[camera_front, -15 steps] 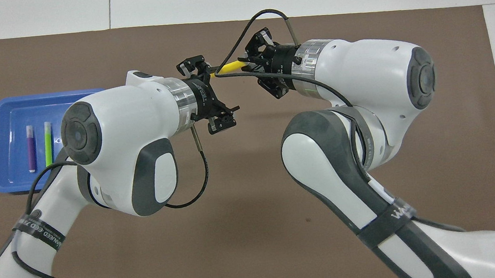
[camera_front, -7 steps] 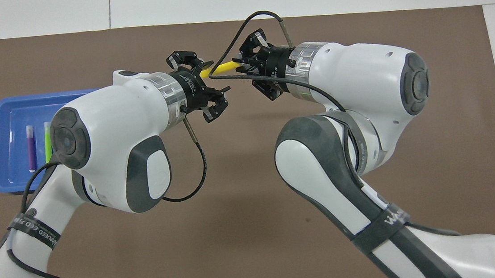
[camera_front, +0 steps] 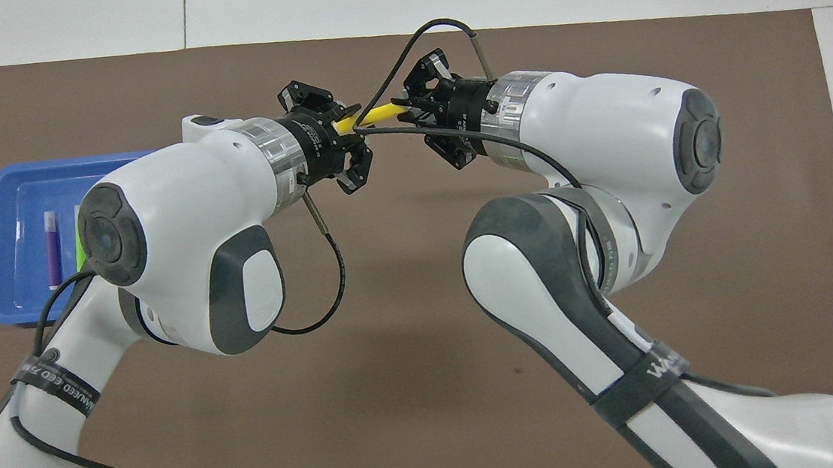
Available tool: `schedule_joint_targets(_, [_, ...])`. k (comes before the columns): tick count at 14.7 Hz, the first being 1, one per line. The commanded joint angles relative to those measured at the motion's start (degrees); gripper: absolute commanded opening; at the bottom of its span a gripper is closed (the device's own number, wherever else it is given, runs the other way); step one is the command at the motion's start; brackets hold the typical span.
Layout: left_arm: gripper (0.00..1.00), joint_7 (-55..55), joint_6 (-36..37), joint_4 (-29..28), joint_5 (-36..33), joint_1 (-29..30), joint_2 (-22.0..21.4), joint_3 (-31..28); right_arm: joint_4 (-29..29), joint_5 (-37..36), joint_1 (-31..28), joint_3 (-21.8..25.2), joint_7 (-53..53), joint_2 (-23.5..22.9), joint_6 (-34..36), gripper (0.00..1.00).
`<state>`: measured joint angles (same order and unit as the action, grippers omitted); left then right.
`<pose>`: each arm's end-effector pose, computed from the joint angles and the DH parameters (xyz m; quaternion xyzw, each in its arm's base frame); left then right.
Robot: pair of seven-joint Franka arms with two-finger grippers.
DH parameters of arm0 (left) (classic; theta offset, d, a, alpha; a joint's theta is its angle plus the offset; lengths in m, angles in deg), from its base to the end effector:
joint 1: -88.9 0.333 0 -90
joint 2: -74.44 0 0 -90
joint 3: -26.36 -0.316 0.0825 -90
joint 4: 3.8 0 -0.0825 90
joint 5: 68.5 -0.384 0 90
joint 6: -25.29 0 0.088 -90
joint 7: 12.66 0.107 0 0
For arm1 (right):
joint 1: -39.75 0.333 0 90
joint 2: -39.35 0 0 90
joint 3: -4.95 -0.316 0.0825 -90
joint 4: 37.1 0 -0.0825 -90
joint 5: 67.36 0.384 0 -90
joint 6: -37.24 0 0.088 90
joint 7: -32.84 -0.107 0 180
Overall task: Right arm passes pens to left for tray arrangement
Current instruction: 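Close the left gripper on the yellow pen and open the right gripper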
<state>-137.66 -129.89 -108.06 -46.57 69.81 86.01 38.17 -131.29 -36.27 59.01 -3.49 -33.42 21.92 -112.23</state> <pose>0.5779 -0.3192 0.5058 0.5217 0.7719 -0.0796 0.3544 0.6255 0.3017 0.5131 -0.7941 0.4725 -0.0491 0.3792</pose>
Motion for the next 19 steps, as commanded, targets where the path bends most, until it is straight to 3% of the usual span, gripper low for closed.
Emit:
schedule_joint_targets(1, [0.08, -0.07, -1.53, -0.59, 0.66, -0.16, 0.03, -0.12, -0.64, 1.52, -0.19, -0.09, 0.07, 0.38, -1.00, 0.11])
schedule_joint_targets(4, [0.00, 0.19, -1.53, -0.50, -0.39, -0.33, 0.03, -0.21, -0.82, 1.52, 0.07, -0.17, -0.19, 0.47, -0.91, 0.11])
schedule_joint_targets(6, [0.00, 0.19, -1.44, -0.50, -3.55, -0.68, 0.12, -0.21, -0.91, 1.52, 0.07, -0.09, -0.01, 0.47, -0.91, 0.11])
schedule_joint_targets(13, [0.00, 0.28, -1.44, -0.50, -4.00, -0.86, 0.12, -0.21, -0.91, 1.52, -0.01, -0.09, 0.25, 0.47, -0.91, 0.11])
schedule_joint_targets(16, [0.00, 0.28, -1.44, -0.33, -4.00, -0.95, 0.12, -0.21, -0.91, 1.52, -0.01, -0.09, 0.43, 0.47, -1.00, 0.19])
schedule_joint_targets(19, [0.00, 0.37, -1.44, -0.42, -4.09, -0.86, 0.12, -0.12, -0.82, 1.52, -0.01, -0.09, 0.43, 0.47, -1.00, 0.19])
